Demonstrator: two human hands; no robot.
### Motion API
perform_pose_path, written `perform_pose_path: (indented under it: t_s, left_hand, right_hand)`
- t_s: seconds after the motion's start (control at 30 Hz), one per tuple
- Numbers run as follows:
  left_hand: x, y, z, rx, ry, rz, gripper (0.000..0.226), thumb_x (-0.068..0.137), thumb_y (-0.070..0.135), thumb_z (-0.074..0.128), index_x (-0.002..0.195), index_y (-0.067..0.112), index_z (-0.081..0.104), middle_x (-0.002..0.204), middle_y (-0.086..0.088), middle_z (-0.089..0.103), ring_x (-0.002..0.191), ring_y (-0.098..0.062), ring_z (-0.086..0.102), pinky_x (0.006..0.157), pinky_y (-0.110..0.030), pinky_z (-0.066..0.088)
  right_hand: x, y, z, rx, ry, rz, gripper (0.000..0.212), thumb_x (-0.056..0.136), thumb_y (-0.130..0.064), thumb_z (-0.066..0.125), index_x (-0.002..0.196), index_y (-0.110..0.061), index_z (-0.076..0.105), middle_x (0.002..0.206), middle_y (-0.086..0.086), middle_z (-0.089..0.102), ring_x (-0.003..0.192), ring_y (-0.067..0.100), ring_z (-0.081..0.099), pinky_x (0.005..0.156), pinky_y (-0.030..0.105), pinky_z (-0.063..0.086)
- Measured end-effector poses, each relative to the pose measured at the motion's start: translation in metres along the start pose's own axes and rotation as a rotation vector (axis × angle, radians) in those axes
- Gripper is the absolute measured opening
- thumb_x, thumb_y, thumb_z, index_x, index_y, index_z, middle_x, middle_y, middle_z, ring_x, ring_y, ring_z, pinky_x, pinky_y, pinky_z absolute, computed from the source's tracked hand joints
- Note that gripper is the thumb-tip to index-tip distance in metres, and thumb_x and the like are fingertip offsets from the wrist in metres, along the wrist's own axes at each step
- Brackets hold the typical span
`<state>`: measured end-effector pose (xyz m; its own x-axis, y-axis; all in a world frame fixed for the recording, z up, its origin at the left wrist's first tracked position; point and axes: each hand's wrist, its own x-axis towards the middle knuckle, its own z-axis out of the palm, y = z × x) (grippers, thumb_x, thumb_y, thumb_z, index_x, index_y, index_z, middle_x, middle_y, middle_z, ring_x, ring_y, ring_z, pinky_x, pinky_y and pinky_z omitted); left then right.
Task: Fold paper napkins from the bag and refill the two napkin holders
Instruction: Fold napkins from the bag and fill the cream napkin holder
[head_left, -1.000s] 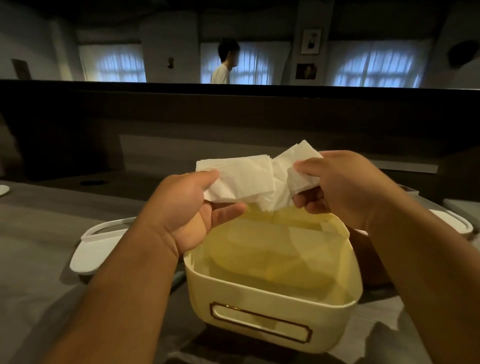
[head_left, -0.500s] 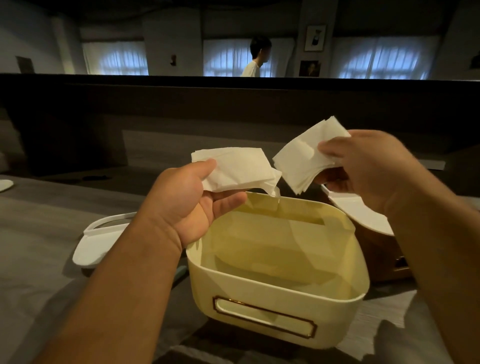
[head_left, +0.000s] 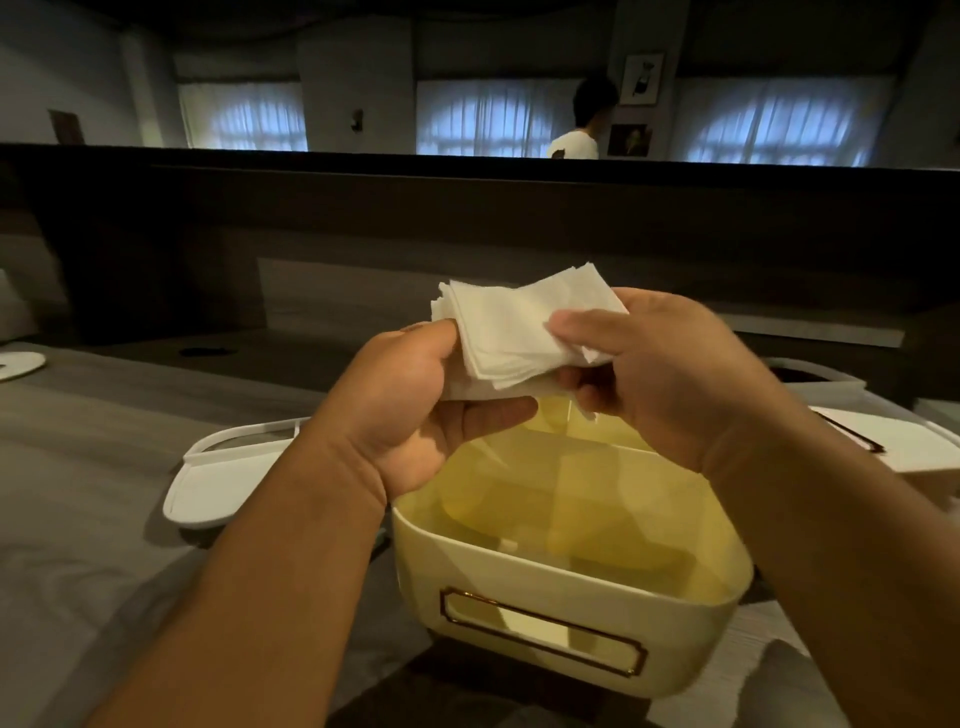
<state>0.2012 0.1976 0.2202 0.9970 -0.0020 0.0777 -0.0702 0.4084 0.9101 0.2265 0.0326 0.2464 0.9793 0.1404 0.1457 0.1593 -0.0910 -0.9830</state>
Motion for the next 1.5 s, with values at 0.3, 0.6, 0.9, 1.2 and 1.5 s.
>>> perform_pose_path:
  t_s: [0.3,0.6,0.9,1.2,1.5]
  left_hand:
    - [-0.003,-0.001,0.002,-0.004,-0.054,-0.023,0.036,0.105,0.026,0.039,0.117,0.011,0.069,0.110,-0.016,0.074,0.103,-0.033,0.072,0.080,-0.043,0.062]
    - [-0.004,-0.001,0.004,-0.071,-0.084,-0.052,0.038,0.105,0.030,0.037,0.115,0.009,0.068,0.109,-0.018,0.074,0.101,-0.035,0.072,0.076,-0.042,0.062]
    - [-0.005,-0.001,0.005,-0.081,0.028,0.014,0.027,0.092,0.007,0.061,0.119,0.005,0.062,0.103,-0.017,0.076,0.092,-0.031,0.075,0.067,-0.034,0.063]
    - [-0.002,0.001,0.001,-0.168,0.097,-0.026,0.027,0.093,0.001,0.061,0.119,-0.003,0.061,0.101,-0.024,0.074,0.081,-0.030,0.075,0.057,-0.028,0.061]
    - [-0.002,0.002,0.002,-0.174,0.107,-0.028,0.010,0.092,0.000,0.061,0.101,-0.001,0.065,0.090,-0.019,0.076,0.075,-0.027,0.075,0.058,-0.028,0.062]
  right_hand:
    - [-0.008,-0.005,0.005,-0.111,0.065,-0.081,0.015,0.094,-0.023,0.069,0.099,-0.028,0.055,0.096,0.003,0.065,0.055,0.015,0.068,0.055,0.022,0.056]
    - [0.001,0.007,0.000,-0.370,0.161,-0.223,0.017,0.094,-0.035,0.067,0.106,-0.025,0.061,0.090,-0.003,0.064,0.061,0.011,0.063,0.041,0.010,0.041]
    - [-0.001,0.001,-0.004,-0.534,0.133,-0.321,0.018,0.094,-0.049,0.060,0.097,-0.032,0.060,0.087,-0.010,0.064,0.076,0.010,0.064,0.058,0.020,0.053]
    - [0.002,-0.002,-0.012,-0.451,-0.230,-0.020,0.050,0.082,-0.020,0.080,0.126,-0.031,0.059,0.112,-0.004,0.069,0.100,0.019,0.068,0.090,0.039,0.058]
    - [0.008,0.002,-0.014,-0.255,-0.060,-0.060,0.035,0.086,-0.014,0.074,0.114,-0.027,0.060,0.104,-0.004,0.066,0.088,0.016,0.065,0.061,0.022,0.053]
